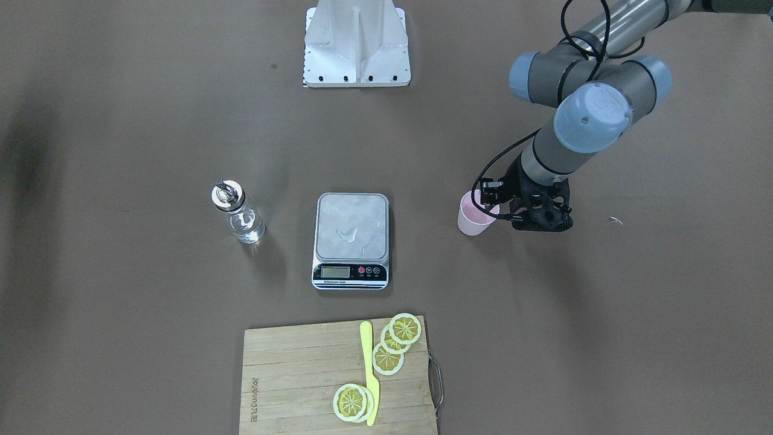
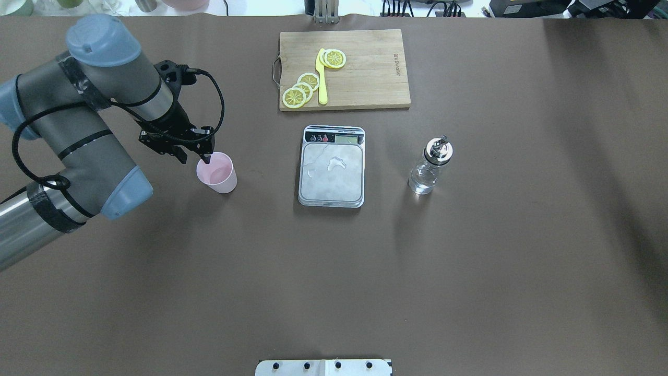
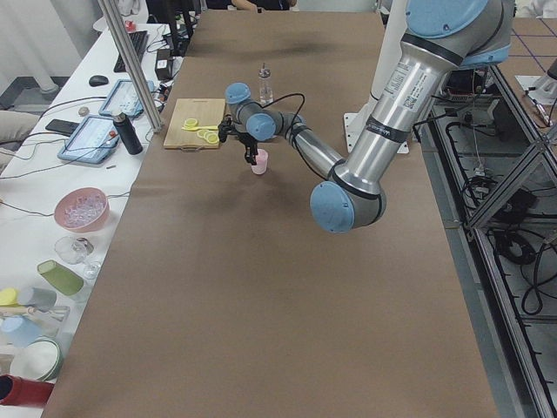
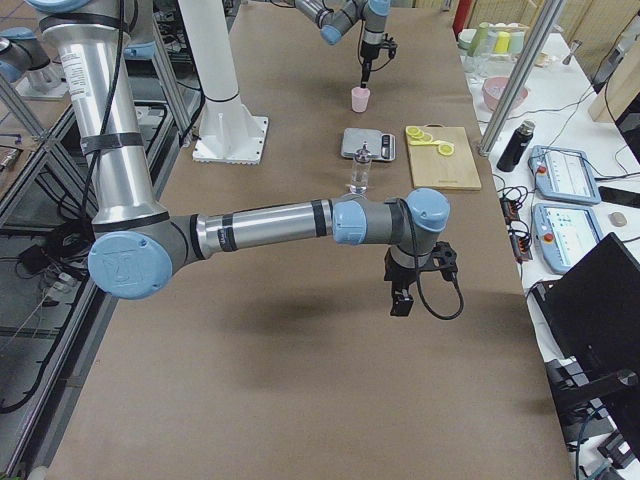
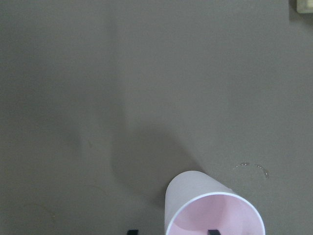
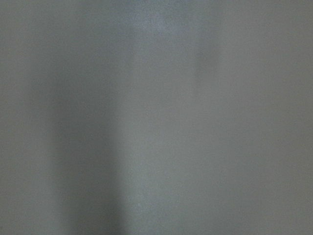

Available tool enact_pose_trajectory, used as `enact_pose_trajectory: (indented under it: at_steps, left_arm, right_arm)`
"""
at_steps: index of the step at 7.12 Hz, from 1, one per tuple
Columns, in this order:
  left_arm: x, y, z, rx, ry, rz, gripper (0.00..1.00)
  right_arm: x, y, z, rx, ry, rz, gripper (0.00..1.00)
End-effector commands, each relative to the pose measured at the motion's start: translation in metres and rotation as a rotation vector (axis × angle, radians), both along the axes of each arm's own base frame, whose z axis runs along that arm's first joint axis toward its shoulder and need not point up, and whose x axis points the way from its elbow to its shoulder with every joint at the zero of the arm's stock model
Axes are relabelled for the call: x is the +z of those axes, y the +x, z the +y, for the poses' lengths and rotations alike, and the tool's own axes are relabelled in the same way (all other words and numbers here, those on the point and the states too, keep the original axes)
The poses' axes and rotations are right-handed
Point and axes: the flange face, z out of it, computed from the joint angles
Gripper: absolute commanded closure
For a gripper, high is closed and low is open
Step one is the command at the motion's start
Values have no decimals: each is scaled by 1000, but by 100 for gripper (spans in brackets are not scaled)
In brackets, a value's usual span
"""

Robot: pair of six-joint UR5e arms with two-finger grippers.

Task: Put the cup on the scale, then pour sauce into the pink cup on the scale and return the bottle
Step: 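Close the left gripper on the pink cup's rim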

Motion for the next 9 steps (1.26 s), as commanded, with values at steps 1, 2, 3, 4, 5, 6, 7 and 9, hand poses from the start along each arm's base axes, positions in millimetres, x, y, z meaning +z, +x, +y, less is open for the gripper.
enact_pose_trajectory:
  at_steps: [1,2,3,4,5,6,7,9]
  left_arm:
    - [3,6,4,11,2,2,45]
    - [7,12,6,17,-2,-2,45]
    - [8,12,7,18,4,3,47]
    - [8,12,6,19,2,3,53]
    - [10,13,6,18,-2,0,63]
    - [14,16,4,19,-1,2,67]
    - [15,17,3,18,7,11,70]
    - [15,17,3,13,1,10,85]
  right_arm:
    - [0,0,0,0,0,0,0]
    - [0,0,0,0,0,0,0]
    - [0,0,0,0,0,0,0]
    - [0,0,0,0,0,0,0]
    - [0,0,0,0,0,0,0]
    - [0,0,0,0,0,0,0]
    - [0,0,0,0,0,0,0]
    - [0,0,0,0,0,0,0]
